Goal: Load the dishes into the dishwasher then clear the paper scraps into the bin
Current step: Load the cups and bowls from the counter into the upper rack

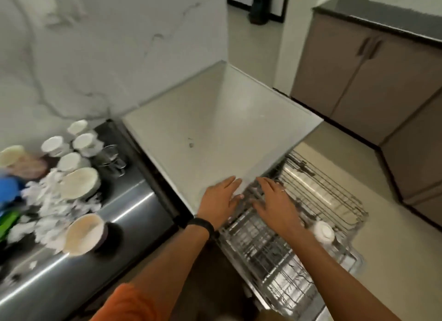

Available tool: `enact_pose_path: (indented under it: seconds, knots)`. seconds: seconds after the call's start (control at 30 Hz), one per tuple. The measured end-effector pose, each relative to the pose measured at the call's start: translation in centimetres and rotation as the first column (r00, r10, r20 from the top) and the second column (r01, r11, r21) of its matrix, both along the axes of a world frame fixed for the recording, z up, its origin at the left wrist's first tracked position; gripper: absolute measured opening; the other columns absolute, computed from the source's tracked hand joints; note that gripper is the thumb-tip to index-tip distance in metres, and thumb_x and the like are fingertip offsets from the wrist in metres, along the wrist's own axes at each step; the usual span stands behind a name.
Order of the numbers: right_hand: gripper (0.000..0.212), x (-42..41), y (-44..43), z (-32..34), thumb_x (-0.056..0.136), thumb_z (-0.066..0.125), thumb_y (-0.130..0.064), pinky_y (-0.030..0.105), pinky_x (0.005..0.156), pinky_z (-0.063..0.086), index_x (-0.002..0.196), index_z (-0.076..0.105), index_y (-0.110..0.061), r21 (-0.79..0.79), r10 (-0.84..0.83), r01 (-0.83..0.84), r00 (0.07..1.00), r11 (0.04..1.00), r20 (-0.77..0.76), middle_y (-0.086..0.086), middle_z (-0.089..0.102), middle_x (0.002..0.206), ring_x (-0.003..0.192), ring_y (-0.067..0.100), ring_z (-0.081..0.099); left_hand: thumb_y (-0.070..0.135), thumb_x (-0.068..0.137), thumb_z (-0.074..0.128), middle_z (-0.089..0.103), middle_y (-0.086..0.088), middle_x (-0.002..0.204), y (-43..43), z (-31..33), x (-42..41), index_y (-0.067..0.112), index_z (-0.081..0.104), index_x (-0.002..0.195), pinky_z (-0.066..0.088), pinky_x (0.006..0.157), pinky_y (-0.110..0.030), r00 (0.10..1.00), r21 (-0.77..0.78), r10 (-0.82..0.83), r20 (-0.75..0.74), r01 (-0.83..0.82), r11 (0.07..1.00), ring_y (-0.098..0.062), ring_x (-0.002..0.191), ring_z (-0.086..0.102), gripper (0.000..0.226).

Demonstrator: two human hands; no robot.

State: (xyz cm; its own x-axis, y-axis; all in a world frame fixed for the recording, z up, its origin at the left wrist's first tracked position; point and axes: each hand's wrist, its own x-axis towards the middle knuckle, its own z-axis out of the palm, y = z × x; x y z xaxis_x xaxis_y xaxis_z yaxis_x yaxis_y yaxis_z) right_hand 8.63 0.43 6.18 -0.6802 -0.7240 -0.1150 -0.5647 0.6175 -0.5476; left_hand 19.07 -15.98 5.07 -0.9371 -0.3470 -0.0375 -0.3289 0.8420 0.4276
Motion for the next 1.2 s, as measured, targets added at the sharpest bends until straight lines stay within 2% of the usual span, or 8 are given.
enact_pose_path:
  seconds: [0.2, 0.53, 0.63, 0.73, 0.83, 0.93, 1.1, 1.2]
  knots:
    - [0.066, 8.8, -8.7, 1.2, 0.096, 0.065, -0.041, 0.044, 0.106, 0.046, 0.152, 0.04, -0.017, -0.049, 0.199, -0.2, 0.98, 0.979, -0.024, 0.007, 0.046, 0.152, 0.133, 0.031, 0.049, 0.041, 0.104, 0.052, 0.043, 0.0, 0.158, -6.1, 2.3, 12.1, 0.026, 0.044, 0.153, 0.038, 0.114, -0.041, 0.973, -0.048, 0.222, -0.062, -0.225, 0.973, -0.02, 0.142, 0.044, 0.052]
    - [0.079, 23.2, -20.7, 2.5, 0.093, 0.067, -0.048, 0.037, 0.117, 0.036, 0.158, 0.032, -0.022, -0.043, 0.491, -0.49, 0.871, 0.87, -0.009, 0.001, 0.036, 0.16, 0.146, 0.023, 0.036, 0.037, 0.1, 0.059, 0.049, -0.001, 0.154, -13.2, 3.1, 29.3, 0.024, 0.048, 0.149, 0.034, 0.115, -0.041, 0.845, -0.08, 0.511, -0.158, -0.527, 0.846, -0.021, 0.141, 0.044, 0.052]
    - [0.08, 26.1, -23.0, 2.5, 0.092, 0.069, -0.046, 0.037, 0.114, 0.038, 0.158, 0.03, -0.022, -0.001, 0.527, -0.527, 0.85, 0.85, -0.008, 0.0, 0.035, 0.16, 0.145, 0.023, 0.036, 0.041, 0.097, 0.061, 0.046, 0.001, 0.155, -14.2, 2.7, 32.2, 0.027, 0.043, 0.151, 0.033, 0.115, -0.044, 0.792, -0.121, 0.598, -0.123, -0.611, 0.783, -0.022, 0.144, 0.038, 0.059]
    - [0.085, 27.8, -24.7, 2.1, 0.089, 0.075, -0.042, 0.037, 0.111, 0.04, 0.157, 0.029, -0.021, 0.025, 0.539, -0.54, 0.842, 0.841, 0.029, 0.0, 0.037, 0.158, 0.142, 0.023, 0.039, 0.045, 0.094, 0.063, 0.042, -0.006, 0.157, -15.1, 1.8, 34.1, 0.023, 0.04, 0.152, 0.031, 0.117, -0.046, 0.747, -0.133, 0.661, -0.076, -0.664, 0.735, -0.03, 0.147, 0.031, 0.067]
    - [0.091, 28.5, -25.8, 1.4, 0.085, 0.079, -0.039, 0.039, 0.109, 0.041, 0.158, 0.027, -0.021, 0.042, 0.529, -0.533, 0.845, 0.845, 0.073, 0.002, 0.041, 0.155, 0.14, 0.025, 0.043, 0.048, 0.096, 0.06, 0.028, -0.015, 0.163, -15.5, 1.2, 34.7, 0.022, 0.03, 0.158, 0.028, 0.12, -0.047, 0.707, -0.034, 0.707, -0.01, -0.707, 0.706, -0.034, 0.151, 0.023, 0.073]
    - [0.097, 28.9, -26.3, 0.5, 0.084, 0.08, -0.038, 0.044, 0.11, 0.043, 0.16, 0.022, -0.021, 0.069, 0.492, -0.504, 0.859, 0.861, 0.14, 0.004, 0.043, 0.153, 0.139, 0.029, 0.044, 0.044, 0.098, 0.059, 0.019, -0.014, 0.167, -15.1, 1.0, 34.6, 0.022, 0.024, 0.16, 0.033, 0.117, -0.045, 0.691, 0.134, 0.723, 0.007, -0.717, 0.684, -0.032, 0.15, 0.027, 0.074]
    - [0.08, 29.0, -26.0, 0.4, 0.081, 0.081, -0.028, 0.041, 0.102, 0.049, 0.149, 0.038, -0.027, -0.104, 0.432, -0.419, 0.865, 0.902, 0.257, -0.004, 0.054, 0.133, 0.124, 0.017, 0.053, 0.037, 0.1, 0.058, 0.035, -0.009, 0.16, -14.4, 1.4, 33.3, 0.02, 0.029, 0.157, 0.037, 0.113, -0.043, 0.643, 0.287, 0.761, -0.088, -0.715, 0.638, -0.028, 0.144, 0.038, 0.066]
    - [0.077, 27.9, -25.2, 1.3, 0.079, 0.082, -0.028, 0.037, 0.103, 0.048, 0.145, 0.041, -0.031, -0.235, 0.406, -0.347, 0.867, 0.908, 0.288, -0.007, 0.052, 0.136, 0.124, 0.012, 0.051, 0.041, 0.102, 0.054, 0.04, -0.006, 0.156, -14.2, 2.3, 32.2, 0.022, 0.03, 0.157, 0.039, 0.11, -0.041, 0.596, 0.375, 0.787, -0.161, -0.7, 0.607, -0.024, 0.138, 0.043, 0.063]
